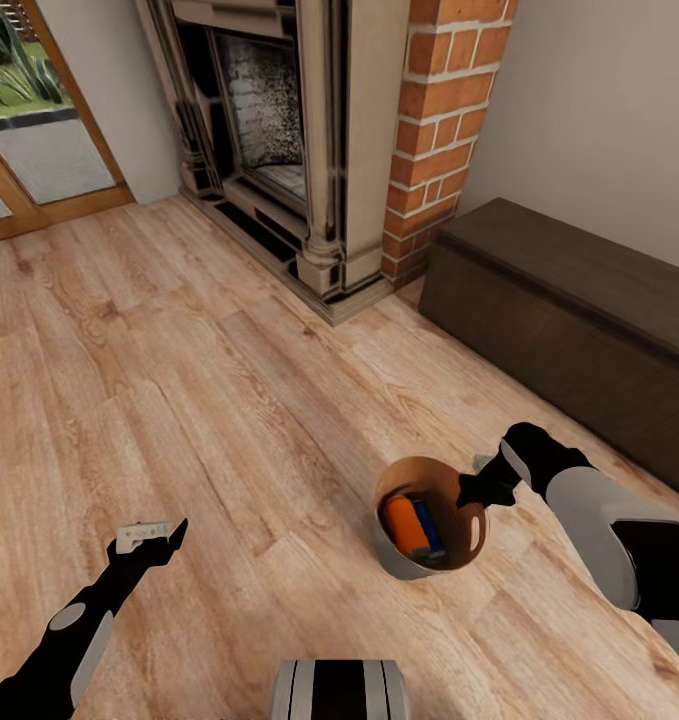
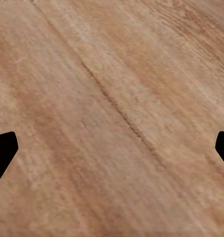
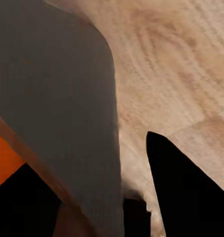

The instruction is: Put the three can of soda from the living room inside the tash can in the kitchen.

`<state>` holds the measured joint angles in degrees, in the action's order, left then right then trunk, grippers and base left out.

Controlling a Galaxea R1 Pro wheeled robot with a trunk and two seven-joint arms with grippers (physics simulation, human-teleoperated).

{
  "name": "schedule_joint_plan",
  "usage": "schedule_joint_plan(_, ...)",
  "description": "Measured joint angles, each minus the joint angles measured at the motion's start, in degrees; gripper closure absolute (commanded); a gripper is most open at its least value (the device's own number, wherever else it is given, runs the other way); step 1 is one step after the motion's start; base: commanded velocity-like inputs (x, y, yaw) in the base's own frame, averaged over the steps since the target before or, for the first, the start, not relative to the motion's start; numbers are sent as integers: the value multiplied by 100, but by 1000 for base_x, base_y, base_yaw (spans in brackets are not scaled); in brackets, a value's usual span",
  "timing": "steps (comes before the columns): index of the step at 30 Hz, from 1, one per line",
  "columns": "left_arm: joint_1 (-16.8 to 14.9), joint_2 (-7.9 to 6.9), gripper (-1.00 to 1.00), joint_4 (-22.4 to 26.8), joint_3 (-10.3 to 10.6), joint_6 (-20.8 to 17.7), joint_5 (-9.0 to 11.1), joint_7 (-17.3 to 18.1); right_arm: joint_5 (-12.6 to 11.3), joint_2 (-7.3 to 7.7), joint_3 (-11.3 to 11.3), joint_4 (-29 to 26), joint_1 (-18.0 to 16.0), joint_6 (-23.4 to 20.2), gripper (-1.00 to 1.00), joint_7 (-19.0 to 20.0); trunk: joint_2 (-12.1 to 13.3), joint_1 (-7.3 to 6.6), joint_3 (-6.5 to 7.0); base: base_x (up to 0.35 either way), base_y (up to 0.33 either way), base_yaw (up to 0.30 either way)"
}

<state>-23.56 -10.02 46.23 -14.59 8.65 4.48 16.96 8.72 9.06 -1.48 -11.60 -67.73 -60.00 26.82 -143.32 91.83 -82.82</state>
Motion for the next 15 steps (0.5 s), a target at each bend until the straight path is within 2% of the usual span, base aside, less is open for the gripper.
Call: schedule_joint_plan(15,0,0,-100,0,-9,117,0,0,-1,-1,1,-6,6,1,-100,3,0,0,0,0,0,0)
